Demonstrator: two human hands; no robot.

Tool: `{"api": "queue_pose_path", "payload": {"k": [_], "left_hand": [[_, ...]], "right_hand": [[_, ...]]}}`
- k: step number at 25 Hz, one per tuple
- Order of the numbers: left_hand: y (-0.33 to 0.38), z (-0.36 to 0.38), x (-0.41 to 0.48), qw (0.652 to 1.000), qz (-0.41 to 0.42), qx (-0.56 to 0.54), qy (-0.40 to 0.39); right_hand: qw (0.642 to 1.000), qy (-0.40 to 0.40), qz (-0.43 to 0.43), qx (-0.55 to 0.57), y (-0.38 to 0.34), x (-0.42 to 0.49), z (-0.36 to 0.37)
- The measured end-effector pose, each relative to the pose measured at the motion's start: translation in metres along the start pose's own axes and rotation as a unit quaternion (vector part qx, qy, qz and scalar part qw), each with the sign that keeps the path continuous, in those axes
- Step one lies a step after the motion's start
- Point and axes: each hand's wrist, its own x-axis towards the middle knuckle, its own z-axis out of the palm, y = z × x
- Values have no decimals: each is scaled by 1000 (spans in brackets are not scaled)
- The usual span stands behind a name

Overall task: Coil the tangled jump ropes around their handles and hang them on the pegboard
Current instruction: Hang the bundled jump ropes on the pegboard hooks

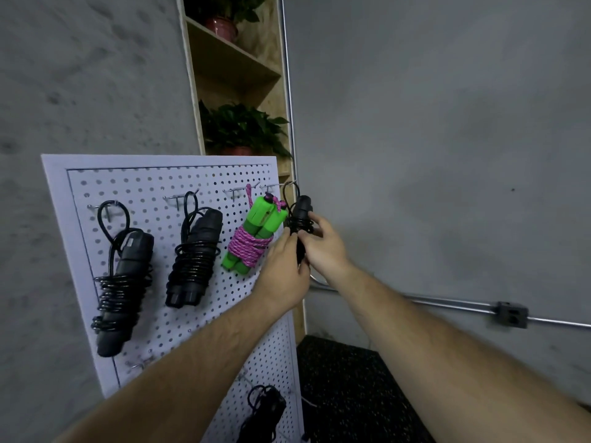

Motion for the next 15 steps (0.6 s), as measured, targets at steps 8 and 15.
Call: {"api": "queue_pose_path", "payload": {"k": [8, 15], "left_hand": [[-5, -2, -76, 998, 32, -47, -24], [-71, 72, -258, 977, -72, 14, -202]], "right_hand": [[927, -87, -189, -311, 35, -88, -15], [833, -256, -55, -487, 170, -239, -12]]}}
